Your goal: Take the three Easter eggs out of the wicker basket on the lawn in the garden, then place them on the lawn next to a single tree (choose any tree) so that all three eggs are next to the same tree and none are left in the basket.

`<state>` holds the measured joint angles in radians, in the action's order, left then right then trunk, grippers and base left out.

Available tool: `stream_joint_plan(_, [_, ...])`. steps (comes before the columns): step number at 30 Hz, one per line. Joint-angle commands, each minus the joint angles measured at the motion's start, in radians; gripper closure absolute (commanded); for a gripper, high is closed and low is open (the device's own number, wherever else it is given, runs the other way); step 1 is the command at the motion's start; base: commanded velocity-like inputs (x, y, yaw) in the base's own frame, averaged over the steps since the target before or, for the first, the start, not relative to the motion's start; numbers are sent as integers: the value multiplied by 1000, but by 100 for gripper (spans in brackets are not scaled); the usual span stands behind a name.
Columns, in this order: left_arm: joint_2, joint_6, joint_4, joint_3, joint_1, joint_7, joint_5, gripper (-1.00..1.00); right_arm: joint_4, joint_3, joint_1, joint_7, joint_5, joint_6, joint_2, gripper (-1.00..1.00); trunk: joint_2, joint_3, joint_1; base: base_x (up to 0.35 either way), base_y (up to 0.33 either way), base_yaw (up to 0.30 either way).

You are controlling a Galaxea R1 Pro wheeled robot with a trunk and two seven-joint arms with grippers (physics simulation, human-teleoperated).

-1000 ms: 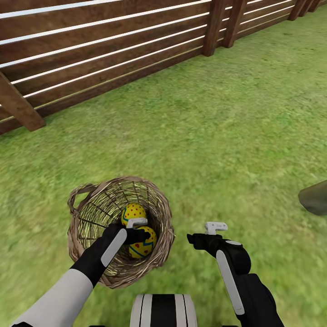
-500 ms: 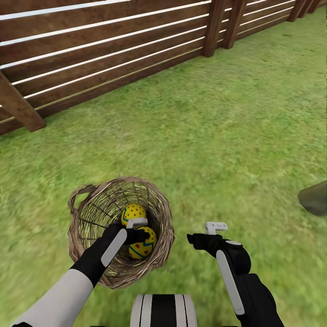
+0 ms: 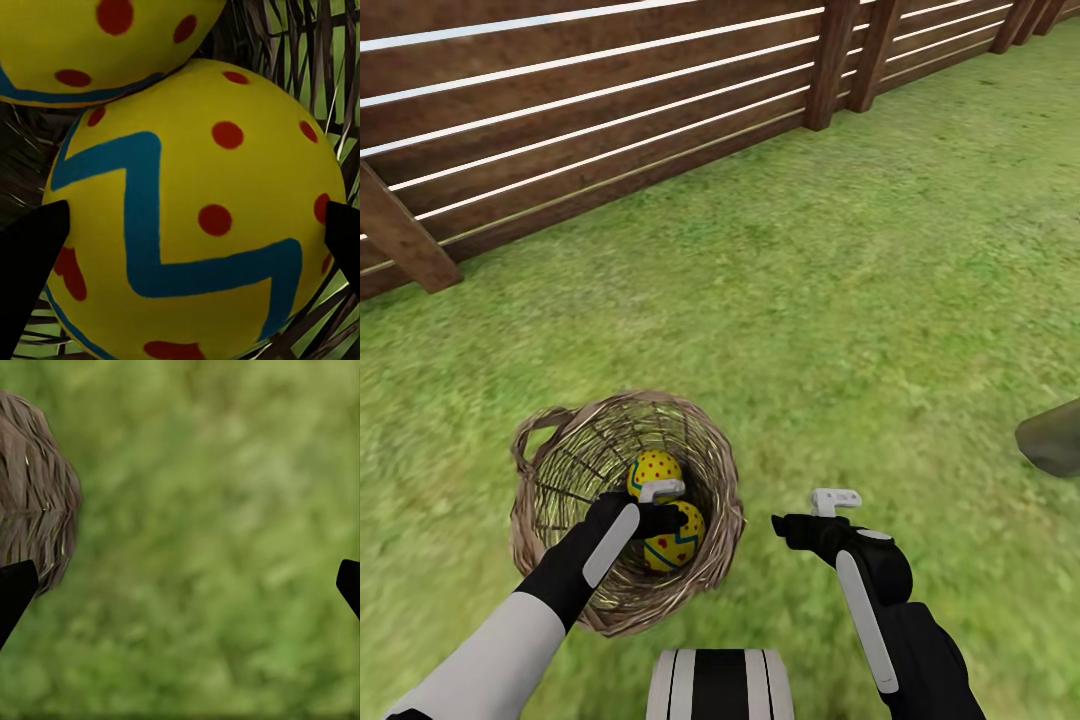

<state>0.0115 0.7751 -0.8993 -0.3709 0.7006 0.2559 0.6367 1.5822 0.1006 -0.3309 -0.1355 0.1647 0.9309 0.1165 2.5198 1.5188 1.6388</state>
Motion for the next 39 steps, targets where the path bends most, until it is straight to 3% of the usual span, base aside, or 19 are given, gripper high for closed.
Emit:
stream_joint_plan(1, [0,3,0,-2,0,10,9,100,1,1,0,-10,11,3,0,-100,0,1,0,0,0,0])
stream_joint_plan(8, [-1,11,1,-2,-1,12,10,100,1,1,0,-10,10,3,0,-100,0,-7,-1,0,0,0])
stream_joint_plan(15, [-1,98,-2,-1,-1,14,10,100,1,1,0,-12,10,3,0,-100,0,-7,-1,0,0,0])
stream_joint_plan(33, [-1,121,-4,5,0,17,9,100,1,1,0,-13,10,3,0,-100,0,-11,-1,0,0,0])
stream_joint_plan(39, [-1,132,-3,6,0,18,10,100,1,1,0,-13,10,3,0,-100,-1,-23,-3,0,0,0])
